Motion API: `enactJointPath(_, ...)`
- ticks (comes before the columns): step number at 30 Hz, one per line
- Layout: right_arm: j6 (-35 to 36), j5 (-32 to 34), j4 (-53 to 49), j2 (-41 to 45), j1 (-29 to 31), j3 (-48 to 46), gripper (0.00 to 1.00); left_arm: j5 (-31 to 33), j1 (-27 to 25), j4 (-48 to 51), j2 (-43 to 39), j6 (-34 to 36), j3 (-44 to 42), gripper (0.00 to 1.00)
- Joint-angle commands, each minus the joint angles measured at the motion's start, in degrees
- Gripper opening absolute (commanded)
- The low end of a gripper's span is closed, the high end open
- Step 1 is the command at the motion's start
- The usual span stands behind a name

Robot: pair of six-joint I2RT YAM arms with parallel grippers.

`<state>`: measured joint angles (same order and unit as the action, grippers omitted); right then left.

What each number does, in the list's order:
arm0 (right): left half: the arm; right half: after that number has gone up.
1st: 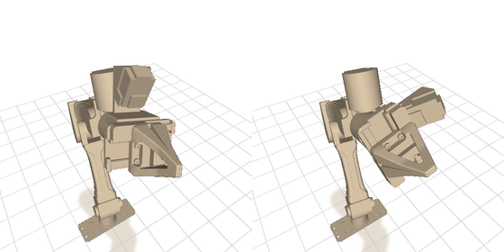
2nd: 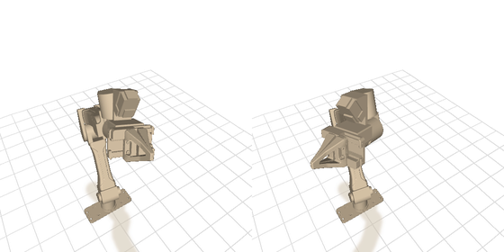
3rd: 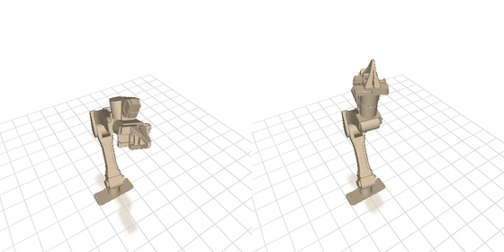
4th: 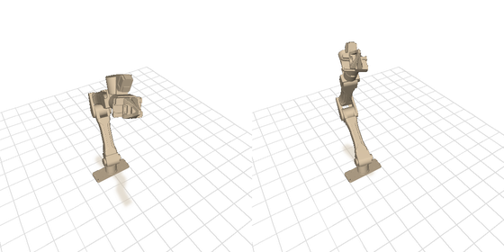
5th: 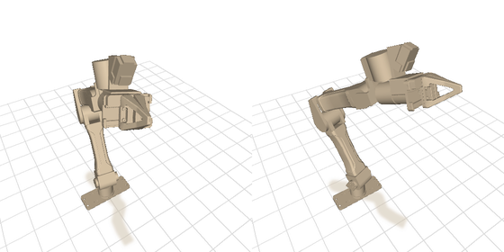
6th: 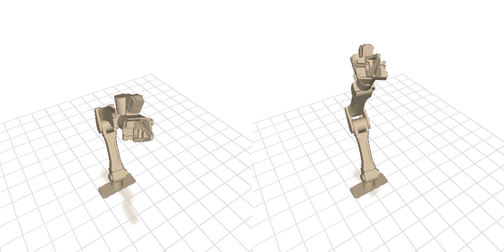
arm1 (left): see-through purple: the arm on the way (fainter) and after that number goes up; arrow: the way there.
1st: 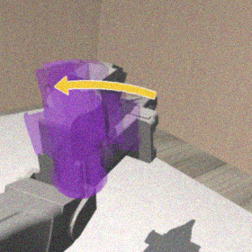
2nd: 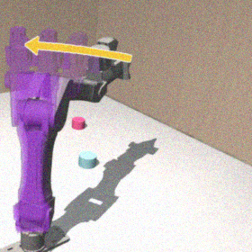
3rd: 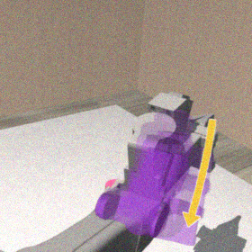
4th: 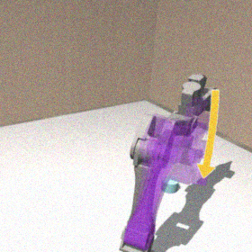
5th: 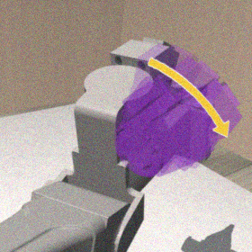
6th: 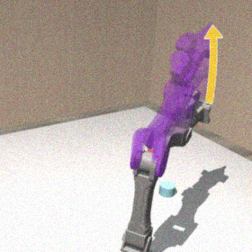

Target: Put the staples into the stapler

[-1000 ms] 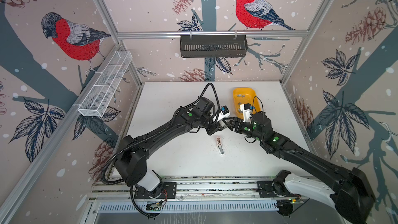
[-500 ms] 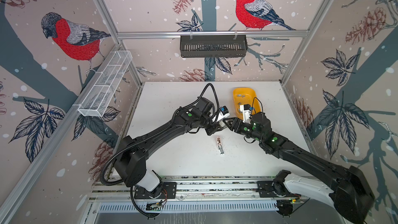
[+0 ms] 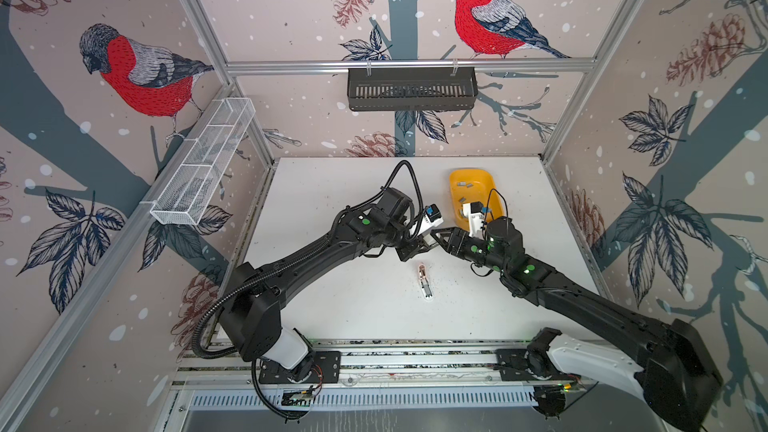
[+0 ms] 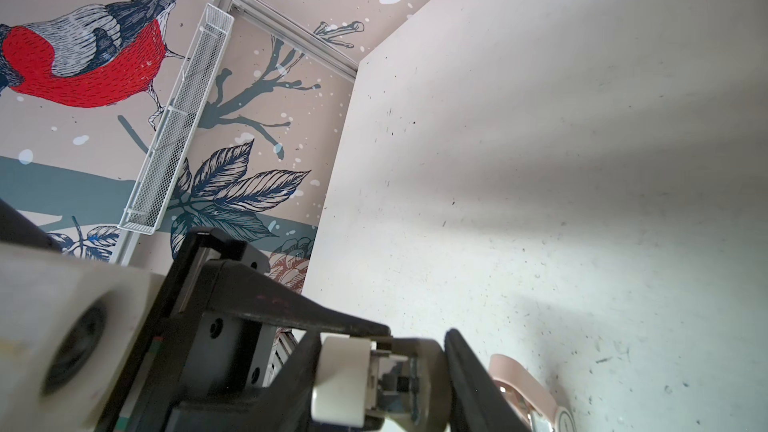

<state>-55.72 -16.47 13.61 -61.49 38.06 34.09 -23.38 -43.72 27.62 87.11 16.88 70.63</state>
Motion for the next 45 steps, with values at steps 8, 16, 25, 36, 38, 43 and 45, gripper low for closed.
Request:
enactJointPath(8,-0.2,-0.2,1.1,0.2,-0.3,-0.1,0.42,-0.7,0.0,-1.6,-0.2,0.5,0.1,0.18)
enactJointPath(16,-0.1,-0.4,0.9,0.5,-0.5,-0.1,0.45,-0.6,0.0,-1.6,-0.1,0.5,0.1,0.18)
enactJointPath(25,0.1,-0.4,0.6,0.6,-0.8,0.0,0.51,-0.6,0.0,-1.4,0.1,0.5,0.1,0.18)
enactJointPath(36,4.0,1.2,-5.9,8.3,-1.9,-3.0,0.56,-0.3,0.0,-2.5,1.8,0.3,0.0,0.18)
enactJointPath(38,5.0,1.5,-9.0,11.4,-2.3,-3.9,0.58,-0.1,0.0,-3.4,2.4,-0.2,0.0,0.18)
enactJointPath(43,8.9,3.7,-18.7,21.5,-3.7,-6.3,0.62,0.8,-1.5,-4.0,6.3,-0.8,3.1,0.18)
enactJointPath(45,10.2,5.3,-21.9,25.9,-3.9,-7.1,0.64,2.3,-3.2,-3.8,8.6,-0.8,5.0,0.18)
